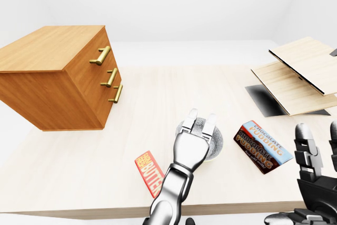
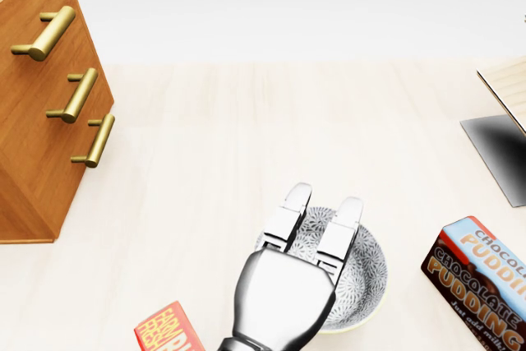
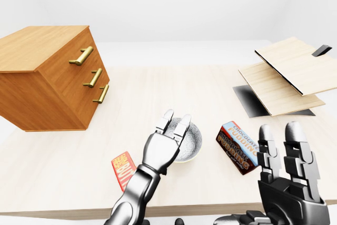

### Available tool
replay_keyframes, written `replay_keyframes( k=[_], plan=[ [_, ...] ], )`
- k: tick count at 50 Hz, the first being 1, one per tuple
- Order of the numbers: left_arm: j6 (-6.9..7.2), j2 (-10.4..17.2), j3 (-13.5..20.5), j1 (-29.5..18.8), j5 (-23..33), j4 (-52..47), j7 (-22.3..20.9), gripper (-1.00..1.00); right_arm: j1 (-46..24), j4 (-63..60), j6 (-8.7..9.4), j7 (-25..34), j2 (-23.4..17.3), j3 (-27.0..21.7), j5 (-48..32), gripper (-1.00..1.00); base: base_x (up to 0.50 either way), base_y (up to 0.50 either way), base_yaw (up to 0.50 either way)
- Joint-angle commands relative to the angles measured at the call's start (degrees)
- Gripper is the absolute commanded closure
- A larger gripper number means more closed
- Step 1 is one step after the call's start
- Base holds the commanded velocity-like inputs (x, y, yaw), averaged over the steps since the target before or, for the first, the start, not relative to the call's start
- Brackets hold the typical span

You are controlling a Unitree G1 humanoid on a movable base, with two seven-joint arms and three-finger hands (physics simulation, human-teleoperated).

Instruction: Close the top drawer of the cabinet and put the bowl on top of it.

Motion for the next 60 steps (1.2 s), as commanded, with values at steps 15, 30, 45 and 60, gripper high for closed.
replay_keyframes(
  k=[15,30,45,60],
  plan=[
    [0.00,-1.09,1.01,-1.41,1.04,5.22,1.86,-1.00,-0.25,-0.49,0.07,0.00,0.00,-1.55,0.63,-1.00,0.00,0.00,0.00],
    [0.00,-2.03,2.19,-2.88,1.03,9.16,3.29,-1.00,-0.63,-0.37,0.31,0.00,0.00,-2.17,0.58,-1.00,0.00,0.00,0.00],
    [0.00,-2.87,3.62,-4.28,0.11,14.09,5.74,-1.00,-0.67,-0.24,0.66,0.00,0.00,-3.19,1.38,-1.00,0.00,0.00,0.00],
    [0.00,-3.41,4.43,-5.28,-0.03,16.26,6.41,-1.00,-0.94,-0.28,0.68,0.00,0.00,-3.63,1.10,-1.00,0.00,0.00,0.00]
  ],
)
